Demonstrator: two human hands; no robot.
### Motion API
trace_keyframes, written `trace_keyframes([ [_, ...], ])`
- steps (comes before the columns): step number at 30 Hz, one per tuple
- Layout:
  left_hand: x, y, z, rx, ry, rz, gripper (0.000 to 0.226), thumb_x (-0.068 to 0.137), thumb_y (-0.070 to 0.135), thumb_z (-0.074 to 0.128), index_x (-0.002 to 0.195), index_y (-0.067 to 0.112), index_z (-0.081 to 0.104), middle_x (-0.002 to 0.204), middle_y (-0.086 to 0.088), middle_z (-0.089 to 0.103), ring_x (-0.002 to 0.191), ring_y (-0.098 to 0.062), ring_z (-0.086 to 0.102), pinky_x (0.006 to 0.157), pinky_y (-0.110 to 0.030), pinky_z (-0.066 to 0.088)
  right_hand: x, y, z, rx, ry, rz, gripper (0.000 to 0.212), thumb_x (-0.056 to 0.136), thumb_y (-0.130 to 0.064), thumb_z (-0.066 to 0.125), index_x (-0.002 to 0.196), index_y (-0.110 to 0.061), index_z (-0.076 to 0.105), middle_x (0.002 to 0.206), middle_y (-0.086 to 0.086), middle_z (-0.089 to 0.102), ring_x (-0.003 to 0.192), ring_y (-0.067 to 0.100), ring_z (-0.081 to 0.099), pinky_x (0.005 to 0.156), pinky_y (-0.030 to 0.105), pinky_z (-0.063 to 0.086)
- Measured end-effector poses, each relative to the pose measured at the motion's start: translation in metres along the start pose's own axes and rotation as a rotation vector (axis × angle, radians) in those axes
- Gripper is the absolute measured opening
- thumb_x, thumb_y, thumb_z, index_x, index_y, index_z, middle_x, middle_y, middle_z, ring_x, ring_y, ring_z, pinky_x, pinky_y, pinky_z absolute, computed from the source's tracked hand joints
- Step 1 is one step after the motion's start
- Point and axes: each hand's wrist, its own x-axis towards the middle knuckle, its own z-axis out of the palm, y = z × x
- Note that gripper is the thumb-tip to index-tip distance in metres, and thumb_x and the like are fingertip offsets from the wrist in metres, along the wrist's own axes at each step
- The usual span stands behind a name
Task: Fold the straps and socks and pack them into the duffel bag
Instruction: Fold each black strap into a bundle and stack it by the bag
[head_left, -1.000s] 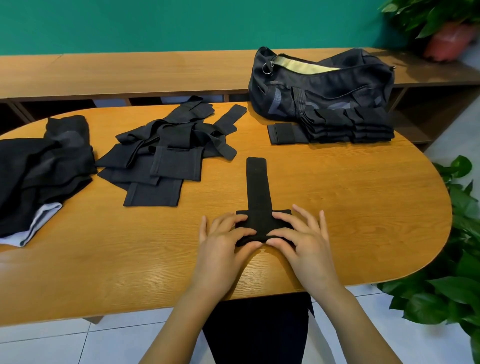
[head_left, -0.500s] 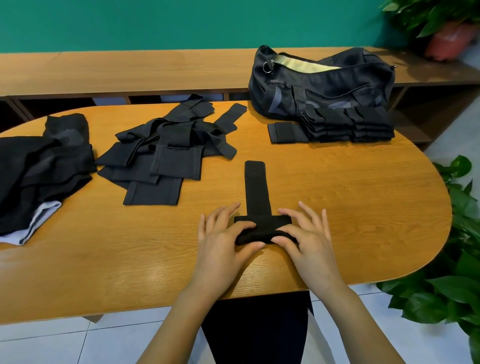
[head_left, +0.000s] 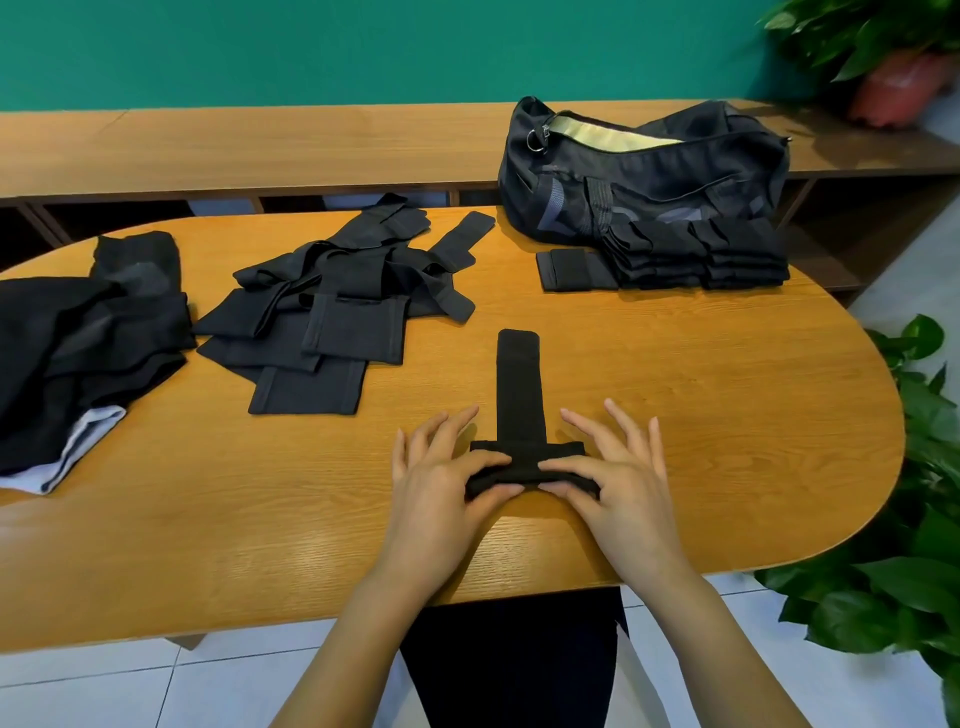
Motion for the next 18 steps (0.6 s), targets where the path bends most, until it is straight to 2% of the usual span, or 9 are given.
trace_keyframes([
  [2, -0.0002, -0.0009, 0.0001, 0.008, -0.008, -0.008, 0.037, 0.08, 0.051, 0.067, 0.115, 0.039, 0.068, 0.151, 0.011, 0.036, 0.142, -0.019, 0.02, 0.117, -0.053, 0.004, -0.0001, 0.0003, 0.0002, 0.005, 0.0, 0.009, 0.034, 0.081, -0.055, 0.049, 0.094, -0.039, 0.076, 0.141, -0.015, 0.05, 0.146, 0.018, 0.021, 0.119, 0.057, 0.002],
  [5, 0.0002, 0.0005, -0.0002, 0.002, 0.003, -0.015, 0.031, 0.082, 0.05, 0.066, 0.11, 0.038, 0.07, 0.15, 0.011, 0.038, 0.142, -0.019, 0.023, 0.117, -0.051, 0.004, 0.001, 0.0017, 0.001, 0.002, -0.011, 0.034, 0.043, 0.083, -0.059, 0.044, 0.096, -0.034, 0.076, 0.142, -0.017, 0.048, 0.146, 0.016, 0.019, 0.12, 0.052, -0.001],
  [8, 0.0014, 0.0015, 0.0002, -0.017, 0.036, -0.021, 0.027, 0.083, 0.051, 0.062, 0.1, 0.033, 0.074, 0.147, 0.011, 0.043, 0.14, -0.018, 0.026, 0.118, -0.051, 0.006, 0.0014, 0.0033, 0.0025, 0.005, -0.023, 0.055, 0.046, 0.084, -0.065, 0.05, 0.098, -0.029, 0.076, 0.143, -0.019, 0.046, 0.146, 0.013, 0.017, 0.12, 0.048, -0.004],
  [10, 0.0028, 0.0016, 0.0009, -0.017, 0.037, -0.029, 0.036, 0.083, 0.057, 0.054, 0.1, 0.033, 0.075, 0.147, 0.012, 0.043, 0.139, -0.016, 0.026, 0.118, -0.05, 0.006, 0.001, 0.0035, 0.0015, 0.005, -0.014, 0.072, 0.046, 0.082, -0.067, 0.054, 0.098, -0.031, 0.075, 0.142, -0.021, 0.046, 0.145, 0.012, 0.017, 0.12, 0.047, -0.004],
  [13, 0.0042, 0.0016, 0.0008, -0.028, 0.03, -0.046, 0.046, 0.081, 0.063, 0.046, 0.103, 0.033, 0.074, 0.147, 0.013, 0.042, 0.139, -0.015, 0.025, 0.118, -0.049, 0.006, 0.0002, 0.0051, -0.0026, -0.006, 0.0, 0.087, 0.028, 0.08, -0.052, 0.064, 0.099, -0.034, 0.074, 0.141, -0.017, 0.048, 0.145, 0.016, 0.019, 0.12, 0.048, -0.004],
  [15, 0.004, -0.0003, 0.0003, -0.038, 0.025, -0.041, 0.032, 0.082, 0.052, 0.062, 0.107, 0.035, 0.072, 0.147, 0.011, 0.042, 0.139, -0.017, 0.027, 0.118, -0.052, 0.007, 0.0003, 0.0079, -0.0041, -0.01, 0.01, 0.095, 0.017, 0.082, -0.032, 0.073, 0.098, -0.034, 0.074, 0.141, -0.014, 0.051, 0.145, 0.017, 0.019, 0.12, 0.047, -0.004],
  [16, 0.0037, -0.001, 0.0007, -0.036, 0.026, -0.036, 0.03, 0.08, 0.043, 0.07, 0.11, 0.035, 0.071, 0.148, 0.009, 0.042, 0.139, -0.019, 0.028, 0.117, -0.054, 0.009, 0.0003, 0.0086, -0.0041, -0.01, 0.01, 0.1, 0.019, 0.082, -0.023, 0.075, 0.097, -0.035, 0.074, 0.14, -0.013, 0.052, 0.145, 0.017, 0.02, 0.12, 0.046, -0.005],
  [18, 0.0033, -0.0022, 0.0013, -0.039, 0.034, -0.035, 0.031, 0.08, 0.034, 0.074, 0.111, 0.035, 0.07, 0.148, 0.007, 0.042, 0.139, -0.021, 0.029, 0.116, -0.057, 0.012, 0.0018, 0.0082, -0.0038, 0.001, 0.013, 0.105, 0.021, 0.083, -0.017, 0.074, 0.094, -0.034, 0.074, 0.139, -0.012, 0.052, 0.145, 0.018, 0.02, 0.12, 0.042, -0.006],
])
